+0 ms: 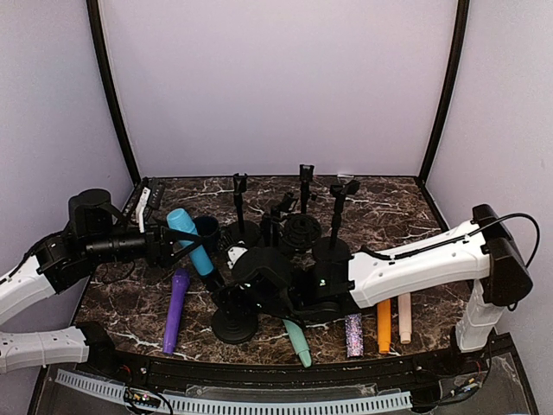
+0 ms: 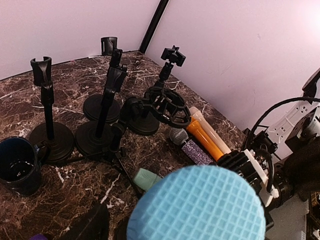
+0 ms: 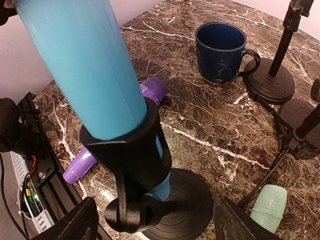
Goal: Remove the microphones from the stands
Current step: Hold the microphone stand with the microphone at the center of the board.
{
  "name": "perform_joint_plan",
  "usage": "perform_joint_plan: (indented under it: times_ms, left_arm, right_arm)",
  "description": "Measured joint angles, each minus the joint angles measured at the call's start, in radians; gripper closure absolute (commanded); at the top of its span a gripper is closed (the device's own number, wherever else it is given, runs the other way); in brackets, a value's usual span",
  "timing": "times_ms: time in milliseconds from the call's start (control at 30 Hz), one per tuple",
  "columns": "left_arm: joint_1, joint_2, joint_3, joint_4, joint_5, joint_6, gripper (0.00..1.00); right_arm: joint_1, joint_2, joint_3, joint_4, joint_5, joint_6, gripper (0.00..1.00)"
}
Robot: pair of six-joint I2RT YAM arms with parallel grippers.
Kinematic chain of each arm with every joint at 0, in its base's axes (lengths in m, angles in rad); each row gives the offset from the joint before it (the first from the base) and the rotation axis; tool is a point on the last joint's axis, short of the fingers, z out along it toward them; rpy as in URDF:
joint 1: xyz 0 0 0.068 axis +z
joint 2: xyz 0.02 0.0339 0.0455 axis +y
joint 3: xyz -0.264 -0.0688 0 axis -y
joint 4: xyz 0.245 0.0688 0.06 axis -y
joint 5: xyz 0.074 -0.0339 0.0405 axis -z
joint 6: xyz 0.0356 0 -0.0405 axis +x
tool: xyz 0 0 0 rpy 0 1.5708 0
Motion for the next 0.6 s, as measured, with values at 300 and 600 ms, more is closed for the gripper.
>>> perform_joint_plan:
  times_ms: [300,600]
  left_arm:
    - [0.0,0.0,0.014,-0.037,-0.013,0.03,0.45]
    - [-0.001,0.001,0.014,-0.043,-0.019,0.055,0.53]
  right_arm:
    - [0.018,0.032,0.064,-0.055,0.033,0.012,0.44]
    - [0.029,0.045,0.087,-0.082,0.069,0.037,0.71]
